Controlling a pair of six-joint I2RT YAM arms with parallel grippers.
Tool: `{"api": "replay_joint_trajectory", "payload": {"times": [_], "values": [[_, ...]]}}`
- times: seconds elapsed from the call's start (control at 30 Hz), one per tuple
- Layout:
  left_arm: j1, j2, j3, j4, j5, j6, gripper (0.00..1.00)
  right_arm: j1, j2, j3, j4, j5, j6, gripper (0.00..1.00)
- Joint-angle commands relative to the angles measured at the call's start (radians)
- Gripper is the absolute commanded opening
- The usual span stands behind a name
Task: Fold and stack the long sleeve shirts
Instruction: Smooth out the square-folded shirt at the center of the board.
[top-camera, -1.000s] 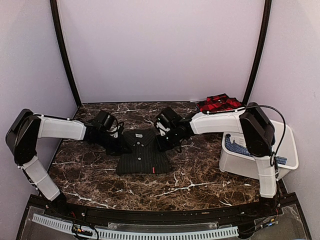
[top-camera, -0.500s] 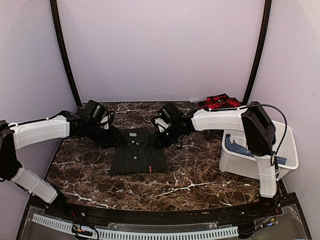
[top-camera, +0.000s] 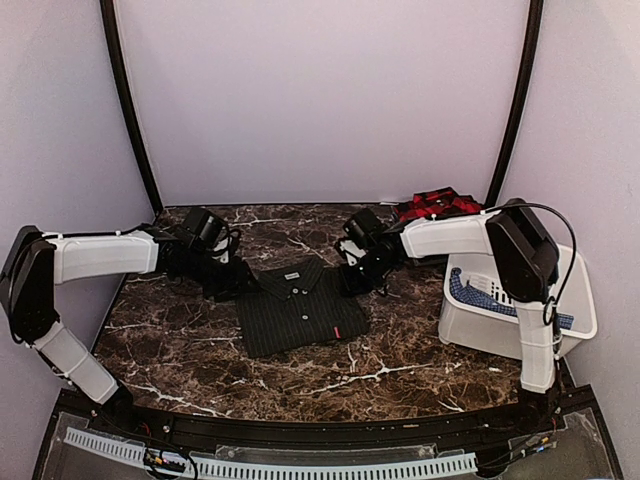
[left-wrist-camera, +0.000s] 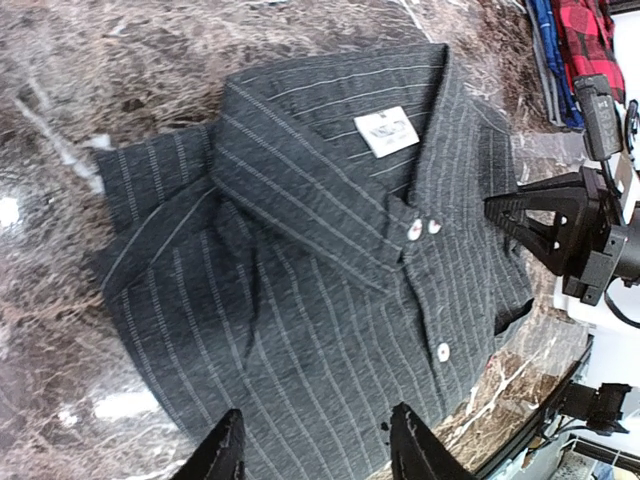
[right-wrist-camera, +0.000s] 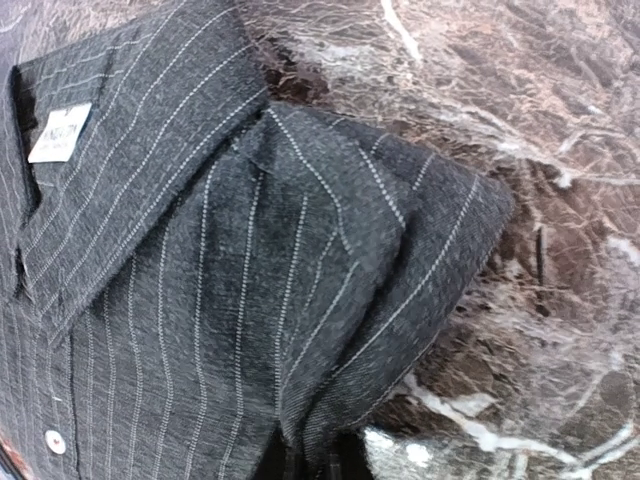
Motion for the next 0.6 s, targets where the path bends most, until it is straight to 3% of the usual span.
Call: {"api": "replay_joint_trajectory", "payload": {"times": [0.0, 0.1, 0.17, 0.3, 0.57], "values": [[0.000, 0.023, 0.030, 0.072, 0.062, -0.017, 0.46, 0.008, -0.068, 0.013, -0.040, 0.085, -0.018, 0.17], [0.000, 0.031, 0.026, 0.078, 0.050, -0.023, 0.45, 0.008, -0.097, 0.019, -0.069, 0.145, -0.019, 0.34], [0.000, 0.033, 0.024, 0.087, 0.044, -0.029, 0.44, 0.011, -0.119, 0.021, -0.081, 0.194, -0.018, 0.37], [0.001, 0.049, 0.032, 0.120, 0.059, -0.039, 0.41, 0.031, -0.144, 0.034, -0.076, 0.211, -0.015, 0.36], [-0.007, 0.131, 0.075, 0.192, 0.123, -0.063, 0.36, 0.076, -0.080, 0.057, -0.050, 0.085, 0.002, 0.26]]}}
